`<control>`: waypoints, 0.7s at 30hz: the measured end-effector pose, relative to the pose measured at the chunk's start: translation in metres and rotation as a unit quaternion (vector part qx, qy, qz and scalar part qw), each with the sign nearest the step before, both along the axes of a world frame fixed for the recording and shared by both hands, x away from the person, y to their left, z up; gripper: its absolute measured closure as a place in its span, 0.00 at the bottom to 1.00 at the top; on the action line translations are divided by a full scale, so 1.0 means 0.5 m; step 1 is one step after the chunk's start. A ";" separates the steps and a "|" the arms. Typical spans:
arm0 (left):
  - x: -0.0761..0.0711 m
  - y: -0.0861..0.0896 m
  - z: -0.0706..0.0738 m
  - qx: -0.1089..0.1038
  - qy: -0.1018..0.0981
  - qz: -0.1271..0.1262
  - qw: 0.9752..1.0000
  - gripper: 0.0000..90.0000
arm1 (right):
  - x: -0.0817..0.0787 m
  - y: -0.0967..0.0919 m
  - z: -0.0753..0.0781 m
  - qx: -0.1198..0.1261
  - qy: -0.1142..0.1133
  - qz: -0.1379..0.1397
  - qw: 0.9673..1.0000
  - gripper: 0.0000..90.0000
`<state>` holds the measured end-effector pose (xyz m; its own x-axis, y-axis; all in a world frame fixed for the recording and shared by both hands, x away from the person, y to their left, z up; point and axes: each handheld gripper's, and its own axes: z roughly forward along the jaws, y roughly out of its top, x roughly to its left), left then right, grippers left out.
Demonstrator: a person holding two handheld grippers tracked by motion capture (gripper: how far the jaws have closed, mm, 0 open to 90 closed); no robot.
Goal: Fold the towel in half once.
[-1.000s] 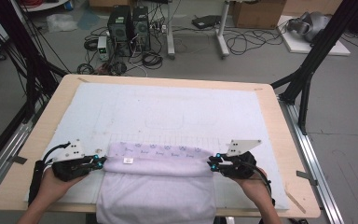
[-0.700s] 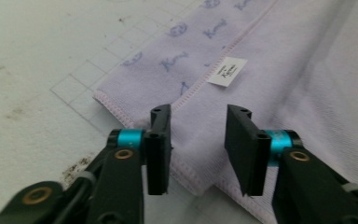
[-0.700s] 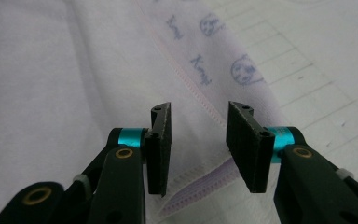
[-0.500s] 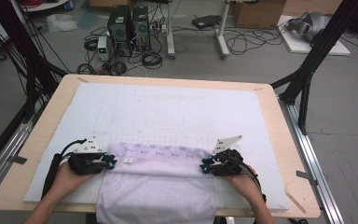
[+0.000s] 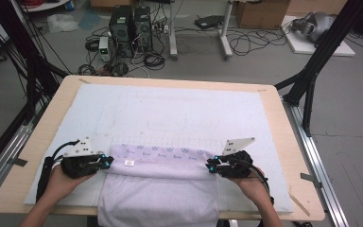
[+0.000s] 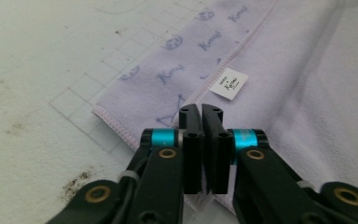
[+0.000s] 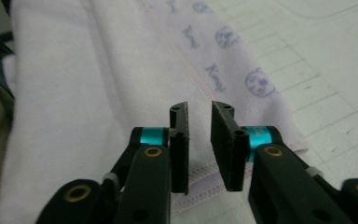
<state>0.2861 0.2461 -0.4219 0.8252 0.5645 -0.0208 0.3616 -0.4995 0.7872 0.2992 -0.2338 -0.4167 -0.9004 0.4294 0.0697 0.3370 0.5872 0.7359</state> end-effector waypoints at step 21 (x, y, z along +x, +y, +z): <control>-0.014 -0.004 0.018 -0.003 -0.025 0.006 1.000 0.95 | -0.006 0.000 0.006 0.009 -0.021 0.005 1.000 0.97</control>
<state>0.2792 0.2440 -0.4129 0.8185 0.5742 0.0171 0.3272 -0.4905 0.8077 0.2960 -0.2338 -0.4138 -0.9068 0.4199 0.0383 0.2995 0.5775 0.7595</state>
